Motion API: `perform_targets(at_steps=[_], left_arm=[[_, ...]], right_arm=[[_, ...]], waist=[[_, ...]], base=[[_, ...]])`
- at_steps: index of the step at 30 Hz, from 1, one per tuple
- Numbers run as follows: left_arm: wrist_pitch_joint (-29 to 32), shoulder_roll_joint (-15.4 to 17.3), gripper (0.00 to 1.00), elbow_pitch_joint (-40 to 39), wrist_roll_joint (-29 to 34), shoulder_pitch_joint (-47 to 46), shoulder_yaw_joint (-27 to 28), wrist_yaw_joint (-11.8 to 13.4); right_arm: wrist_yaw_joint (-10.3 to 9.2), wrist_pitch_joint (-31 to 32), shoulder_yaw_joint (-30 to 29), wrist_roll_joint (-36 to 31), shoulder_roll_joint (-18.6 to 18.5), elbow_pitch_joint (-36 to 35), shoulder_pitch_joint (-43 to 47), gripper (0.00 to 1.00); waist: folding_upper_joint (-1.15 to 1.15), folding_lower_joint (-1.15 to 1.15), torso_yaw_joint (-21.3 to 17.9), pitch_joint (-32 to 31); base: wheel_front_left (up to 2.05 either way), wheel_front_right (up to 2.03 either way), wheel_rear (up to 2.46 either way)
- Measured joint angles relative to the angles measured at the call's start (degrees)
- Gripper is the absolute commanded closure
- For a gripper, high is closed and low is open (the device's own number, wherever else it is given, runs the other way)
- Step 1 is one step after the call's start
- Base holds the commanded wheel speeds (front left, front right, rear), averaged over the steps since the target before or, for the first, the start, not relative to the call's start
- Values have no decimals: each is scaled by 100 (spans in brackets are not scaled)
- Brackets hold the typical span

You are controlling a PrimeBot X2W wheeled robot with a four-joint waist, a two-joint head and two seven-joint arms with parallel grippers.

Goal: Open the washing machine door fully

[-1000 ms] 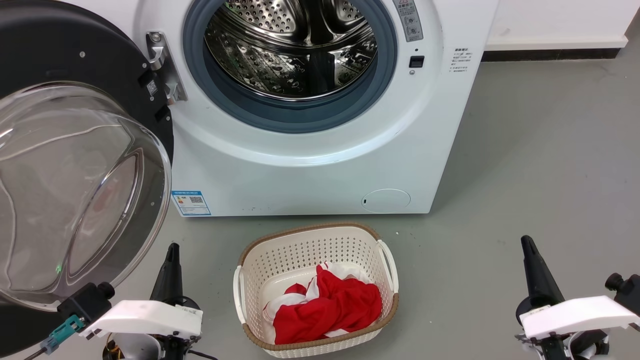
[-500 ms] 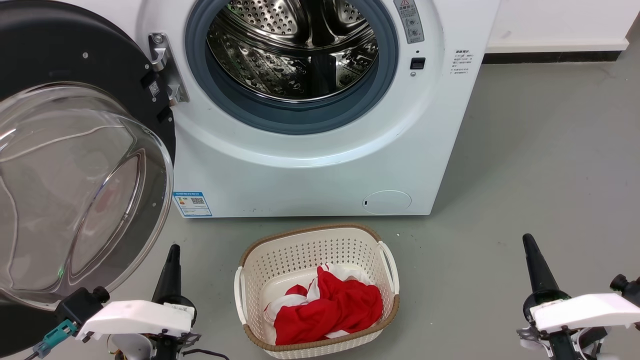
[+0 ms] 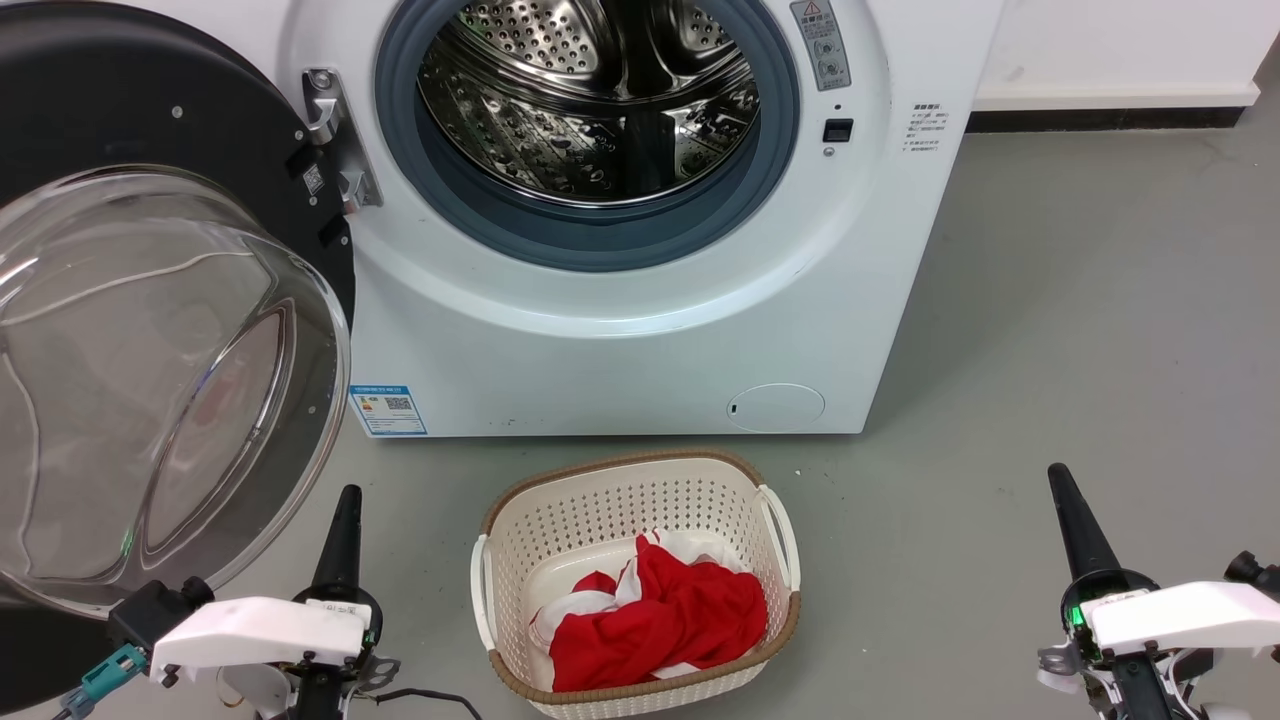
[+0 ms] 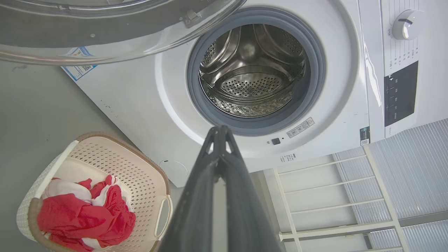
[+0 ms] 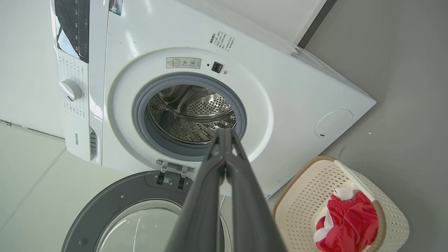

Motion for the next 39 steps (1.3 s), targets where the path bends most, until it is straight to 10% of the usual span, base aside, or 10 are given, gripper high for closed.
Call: perform_targets(at_steps=[39], left_arm=[[479, -20, 100, 100, -1997, -108, 146, -146]], right_arm=[[0, 407, -177, 1931, 4, 203, -165, 100]], waist=[[0, 0, 49, -75]], base=[[0, 0, 0]])
